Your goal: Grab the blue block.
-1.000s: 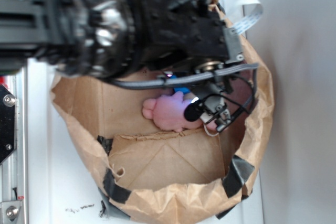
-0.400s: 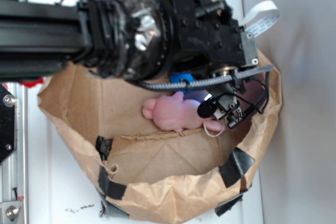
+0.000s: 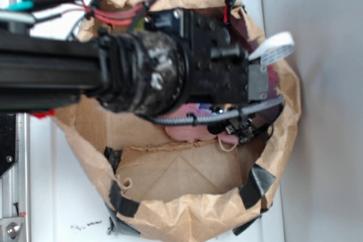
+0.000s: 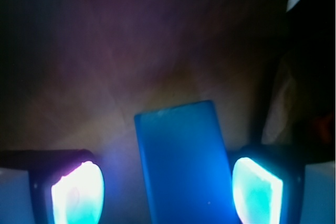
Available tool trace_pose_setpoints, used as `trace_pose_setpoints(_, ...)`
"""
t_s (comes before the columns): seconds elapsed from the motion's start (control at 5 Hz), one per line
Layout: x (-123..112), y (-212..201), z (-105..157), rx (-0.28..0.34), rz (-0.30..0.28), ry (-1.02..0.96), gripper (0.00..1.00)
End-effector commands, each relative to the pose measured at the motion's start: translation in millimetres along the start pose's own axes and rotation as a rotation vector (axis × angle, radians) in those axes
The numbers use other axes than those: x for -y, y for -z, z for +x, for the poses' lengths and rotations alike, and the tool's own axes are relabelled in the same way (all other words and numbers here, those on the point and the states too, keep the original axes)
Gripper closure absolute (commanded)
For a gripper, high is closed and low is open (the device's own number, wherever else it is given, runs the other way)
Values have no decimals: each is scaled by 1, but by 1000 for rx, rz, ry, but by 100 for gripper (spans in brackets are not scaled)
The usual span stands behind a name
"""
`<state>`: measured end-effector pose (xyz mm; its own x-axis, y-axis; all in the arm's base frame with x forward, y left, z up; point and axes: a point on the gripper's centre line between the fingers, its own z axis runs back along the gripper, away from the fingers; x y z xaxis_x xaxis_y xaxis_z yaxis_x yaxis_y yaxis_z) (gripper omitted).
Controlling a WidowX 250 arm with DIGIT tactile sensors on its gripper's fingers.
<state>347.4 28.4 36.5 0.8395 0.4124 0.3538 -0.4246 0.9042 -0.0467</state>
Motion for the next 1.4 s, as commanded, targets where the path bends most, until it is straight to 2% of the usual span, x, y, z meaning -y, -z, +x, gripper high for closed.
trace_pose_setpoints(0.0, 13, -1, -8, 52, -7, 123, 0)
trace_pose_setpoints(0.2, 15, 0, -20, 37, 2, 164, 0)
trace_pose_setpoints(0.4, 14, -8, -22, 36, -12, 145, 100)
trace_pose_setpoints(0.6, 11, -19, -24, 44, -29, 133, 100)
trace_pose_setpoints(0.8, 6, -36, -13, 49, -71, 110, 100)
trace_pose_setpoints(1.2, -10, -89, 27, 1, -192, 31, 100)
